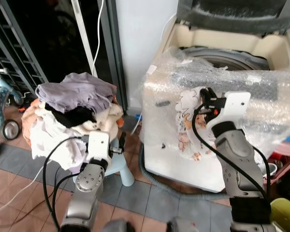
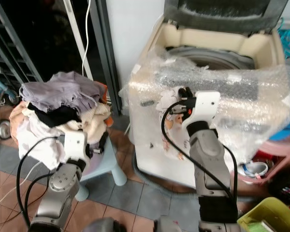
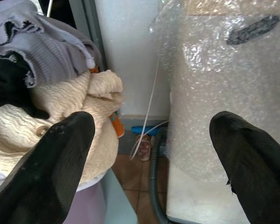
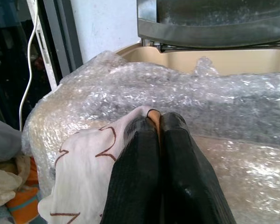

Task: Clothes washing

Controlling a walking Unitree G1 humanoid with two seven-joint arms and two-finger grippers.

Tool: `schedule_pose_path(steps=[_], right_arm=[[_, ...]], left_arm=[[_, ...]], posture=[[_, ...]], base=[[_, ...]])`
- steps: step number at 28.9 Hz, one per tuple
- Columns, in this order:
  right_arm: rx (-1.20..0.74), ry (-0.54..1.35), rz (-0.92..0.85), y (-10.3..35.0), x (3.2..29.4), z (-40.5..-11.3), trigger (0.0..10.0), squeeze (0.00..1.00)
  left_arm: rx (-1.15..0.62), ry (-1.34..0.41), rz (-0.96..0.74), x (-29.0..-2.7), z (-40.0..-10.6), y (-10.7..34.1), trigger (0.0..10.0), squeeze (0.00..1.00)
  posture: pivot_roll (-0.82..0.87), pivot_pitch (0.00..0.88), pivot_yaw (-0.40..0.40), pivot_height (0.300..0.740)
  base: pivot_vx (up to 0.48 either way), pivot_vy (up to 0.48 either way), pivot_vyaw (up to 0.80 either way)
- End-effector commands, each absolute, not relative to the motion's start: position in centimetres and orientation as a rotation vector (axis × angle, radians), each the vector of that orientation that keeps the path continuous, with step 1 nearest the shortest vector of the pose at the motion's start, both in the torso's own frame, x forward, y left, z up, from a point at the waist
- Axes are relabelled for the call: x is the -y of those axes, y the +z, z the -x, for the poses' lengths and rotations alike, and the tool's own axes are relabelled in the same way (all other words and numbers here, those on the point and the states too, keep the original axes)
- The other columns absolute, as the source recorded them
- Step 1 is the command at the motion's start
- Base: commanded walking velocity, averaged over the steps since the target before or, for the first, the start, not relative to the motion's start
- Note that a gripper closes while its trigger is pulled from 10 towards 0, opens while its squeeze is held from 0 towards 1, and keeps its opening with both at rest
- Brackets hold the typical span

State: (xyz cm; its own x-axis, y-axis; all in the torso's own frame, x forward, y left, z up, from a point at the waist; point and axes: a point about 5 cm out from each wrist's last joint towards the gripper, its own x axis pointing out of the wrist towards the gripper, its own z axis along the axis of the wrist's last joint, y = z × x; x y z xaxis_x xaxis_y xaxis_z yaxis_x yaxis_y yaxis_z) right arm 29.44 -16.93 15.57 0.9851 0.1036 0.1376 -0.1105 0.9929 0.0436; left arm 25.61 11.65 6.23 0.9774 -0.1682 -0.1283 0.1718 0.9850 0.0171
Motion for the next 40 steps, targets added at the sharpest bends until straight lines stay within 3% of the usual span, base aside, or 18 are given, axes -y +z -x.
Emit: schedule_pose_path(steps=[1, 12, 25, 32, 33, 36, 40], right_arm=[[0.179, 0.128, -0.050, 16.5, 16.3, -29.5, 10.0, 0.00], [0.198, 0.144, -0.034, 17.1, 16.0, -29.2, 10.0, 0.00], [0.273, 0.160, 0.025, 18.6, 15.4, -31.3, 10.0, 0.00], [0.401, 0.265, 0.108, 23.3, 14.5, -35.1, 10.0, 0.00], [0.449, 0.271, 0.117, 26.4, 14.9, -37.0, 10.0, 0.00], [0.488, 0.242, 0.143, 30.4, 16.1, -39.0, 10.0, 0.00], [0.483, 0.118, 0.190, 33.8, 18.4, -40.3, 10.0, 0.00]], left_arm=[[-0.130, -0.158, -0.036, -12.1, -25.6, 6.2, 10.0, 0.00], [-0.147, -0.189, -0.041, -12.4, -25.4, 6.4, 10.0, 0.00], [-0.121, -0.167, -0.062, -13.4, -26.9, 7.0, 10.0, 0.00], [-0.102, -0.150, -0.054, -13.4, -27.2, 7.2, 10.0, 0.00], [-0.096, -0.159, -0.046, -12.9, -27.3, 7.3, 10.0, 0.00], [-0.094, -0.172, -0.039, -12.4, -27.5, 7.3, 10.0, 0.00], [-0.092, -0.173, -0.034, -12.2, -27.5, 7.3, 10.0, 0.00]], posture=[[-0.08, 0.000, 0.057, 0.740], [-0.08, 0.000, 0.058, 0.740], [-0.08, 0.000, 0.056, 0.740], [-0.05, 0.000, 0.042, 0.740], [-0.05, 0.000, 0.034, 0.740], [-0.05, 0.000, 0.027, 0.740], [-0.05, 0.000, 0.016, 0.740]], base=[[0.000, 0.000, 0.00], [0.000, 0.000, 0.00], [0.000, 0.000, 0.00], [0.000, 0.000, 0.00], [0.000, 0.000, 0.00], [0.080, 0.000, 0.00], [0.242, 0.000, 0.00]])
